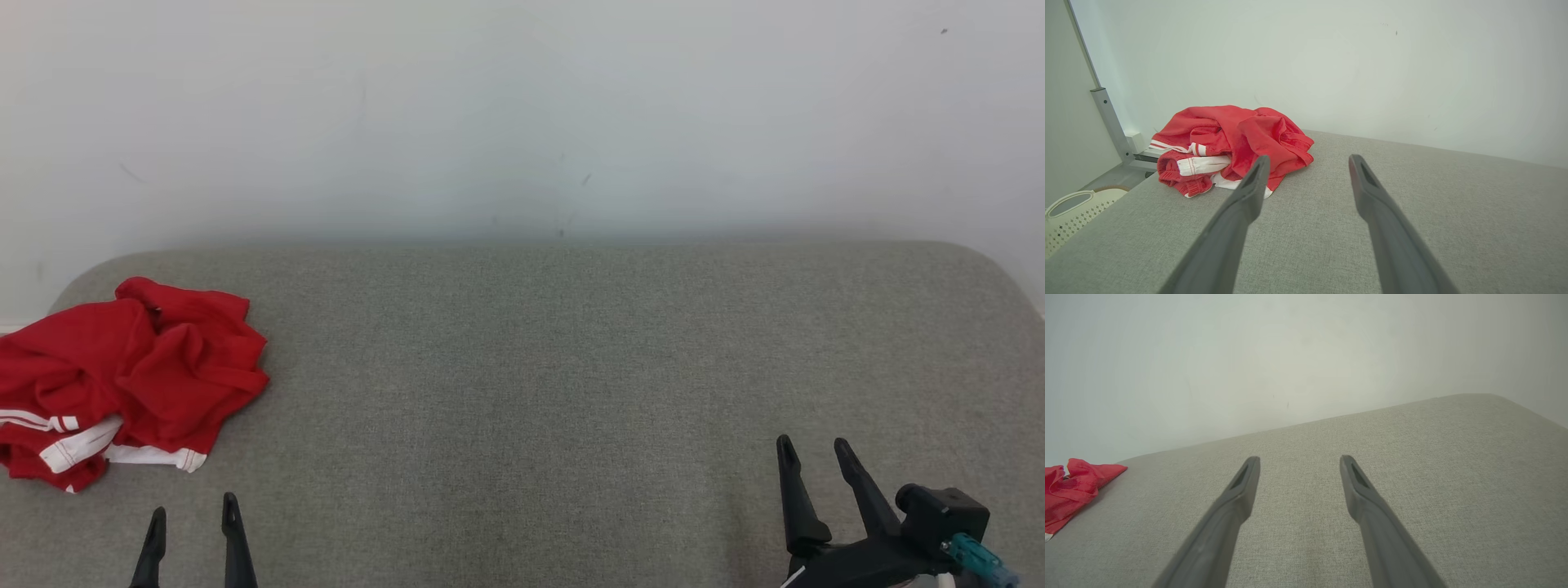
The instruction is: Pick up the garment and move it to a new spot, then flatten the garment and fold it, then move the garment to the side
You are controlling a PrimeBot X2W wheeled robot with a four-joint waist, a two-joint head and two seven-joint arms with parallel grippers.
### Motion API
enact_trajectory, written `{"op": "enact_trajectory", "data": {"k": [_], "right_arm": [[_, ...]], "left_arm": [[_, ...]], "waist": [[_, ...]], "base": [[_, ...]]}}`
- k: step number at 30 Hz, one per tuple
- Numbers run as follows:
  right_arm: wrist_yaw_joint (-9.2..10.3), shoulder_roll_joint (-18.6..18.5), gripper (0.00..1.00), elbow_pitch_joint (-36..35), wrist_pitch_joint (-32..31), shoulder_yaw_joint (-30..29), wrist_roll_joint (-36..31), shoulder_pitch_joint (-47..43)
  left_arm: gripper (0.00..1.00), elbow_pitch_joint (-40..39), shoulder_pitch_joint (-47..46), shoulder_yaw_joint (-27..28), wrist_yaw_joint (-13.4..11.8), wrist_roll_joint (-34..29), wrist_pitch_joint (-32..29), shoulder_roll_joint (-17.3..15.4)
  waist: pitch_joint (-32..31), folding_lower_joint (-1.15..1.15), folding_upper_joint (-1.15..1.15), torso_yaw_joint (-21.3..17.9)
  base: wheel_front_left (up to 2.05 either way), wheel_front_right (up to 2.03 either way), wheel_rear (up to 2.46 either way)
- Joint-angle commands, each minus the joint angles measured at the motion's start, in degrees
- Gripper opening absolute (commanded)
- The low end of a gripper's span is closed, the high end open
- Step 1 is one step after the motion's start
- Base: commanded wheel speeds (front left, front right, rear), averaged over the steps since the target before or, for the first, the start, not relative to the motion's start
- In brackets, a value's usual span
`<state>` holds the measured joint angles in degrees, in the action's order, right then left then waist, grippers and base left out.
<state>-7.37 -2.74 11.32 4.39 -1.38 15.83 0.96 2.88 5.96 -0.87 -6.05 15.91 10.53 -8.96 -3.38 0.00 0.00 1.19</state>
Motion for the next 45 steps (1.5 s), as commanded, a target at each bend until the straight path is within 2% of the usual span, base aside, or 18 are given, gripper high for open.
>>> {"op": "enact_trajectory", "data": {"k": [1,15,27,36,45], "right_arm": [[-0.18,-0.2,1.0,-0.6,0.06,0.14,-1.46,-0.53],[-0.2,-0.22,1.0,-1.25,0.29,0.1,-7.5,-0.94],[-0.22,-0.21,1.0,-1.37,0.47,0.29,-12.0,-1.66],[-0.22,-0.21,1.0,-1.34,0.15,-0.09,-11.31,-1.66],[-0.22,-0.21,1.0,-1.21,-0.06,-0.3,-10.78,-1.84]], "left_arm": [[1.0,-0.65,0.96,-0.09,-0.23,-1.53,0.51,-0.35],[1.0,-1.09,1.54,-1.58,-1.13,-7.59,-0.11,-1.91],[1.0,-1.23,2.43,-2.9,-1.5,-11.4,-6.05,-3.06],[1.0,-2.12,2.32,-3.18,-0.55,-9.42,-7.42,-3.23],[1.0,-2.46,2.0,-3.72,-0.68,-8.81,-8.16,-3.24]], "waist": [[-0.03,0.0,0.0,0.02],[-0.35,0.0,0.0,0.26],[-1.4,0.0,0.0,0.73],[-1.47,0.0,0.0,0.98],[-1.5,0.0,0.0,1.1]], "base": [[0.0,0.0,0.0],[0.0,0.0,0.0],[0.0,0.0,0.0],[0.0,0.0,0.0],[0.0,0.0,0.0]]}}
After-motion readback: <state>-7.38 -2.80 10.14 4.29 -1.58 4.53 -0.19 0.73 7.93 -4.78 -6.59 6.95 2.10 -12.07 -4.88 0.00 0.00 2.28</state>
